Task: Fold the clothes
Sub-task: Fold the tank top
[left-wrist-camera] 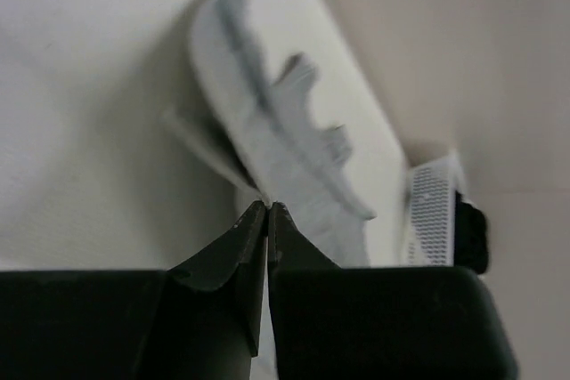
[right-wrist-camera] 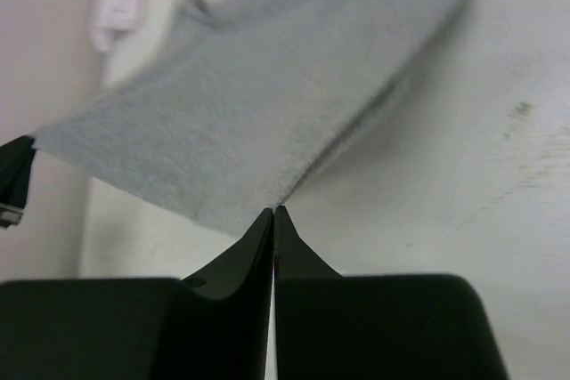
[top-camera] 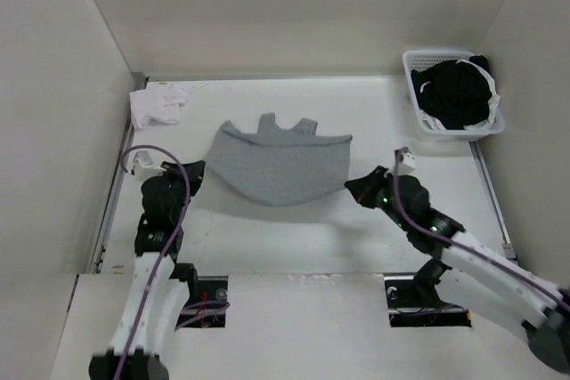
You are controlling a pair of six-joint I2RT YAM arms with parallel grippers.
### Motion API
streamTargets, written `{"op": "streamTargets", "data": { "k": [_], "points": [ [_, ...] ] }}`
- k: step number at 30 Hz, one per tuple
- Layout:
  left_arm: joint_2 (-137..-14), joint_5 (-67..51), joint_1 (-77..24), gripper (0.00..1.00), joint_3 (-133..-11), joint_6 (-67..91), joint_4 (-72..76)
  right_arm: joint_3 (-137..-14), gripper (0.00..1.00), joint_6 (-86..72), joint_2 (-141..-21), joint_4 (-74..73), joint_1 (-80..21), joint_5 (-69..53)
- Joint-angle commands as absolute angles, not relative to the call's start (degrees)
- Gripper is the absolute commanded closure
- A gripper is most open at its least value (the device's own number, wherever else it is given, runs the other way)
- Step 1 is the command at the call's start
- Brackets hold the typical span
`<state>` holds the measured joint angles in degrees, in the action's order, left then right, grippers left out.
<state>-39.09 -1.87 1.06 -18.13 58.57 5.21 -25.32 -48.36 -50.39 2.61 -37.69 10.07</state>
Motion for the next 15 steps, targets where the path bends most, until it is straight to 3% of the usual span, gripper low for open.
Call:
{"op": "streamTargets", "data": {
  "k": [1,6,11,15],
  "points": [
    [-23.1,-0.1,-0.1,1.00,-29.0,53.6,-12.3,-31.4,0.97,-45.9,-33.7,-15.8,-44.3,21.0],
    [-12.9,5.5,-5.7,1.00,-42.4,49.4,-25.6,-44.9,0.97,-48.2,-20.8,-35.7,-59.0,34.4],
    [-11.6,8.7,-8.2,1.00,-49.7,47.8,-30.1,-55.8,0.98,-52.2,-22.7,-44.8,-74.8,48.0],
    [-12.6,8.6,-7.6,1.00,-49.2,47.7,-30.2,-59.1,0.97,-50.9,-28.4,-45.3,-80.6,53.1]
  ]
}}
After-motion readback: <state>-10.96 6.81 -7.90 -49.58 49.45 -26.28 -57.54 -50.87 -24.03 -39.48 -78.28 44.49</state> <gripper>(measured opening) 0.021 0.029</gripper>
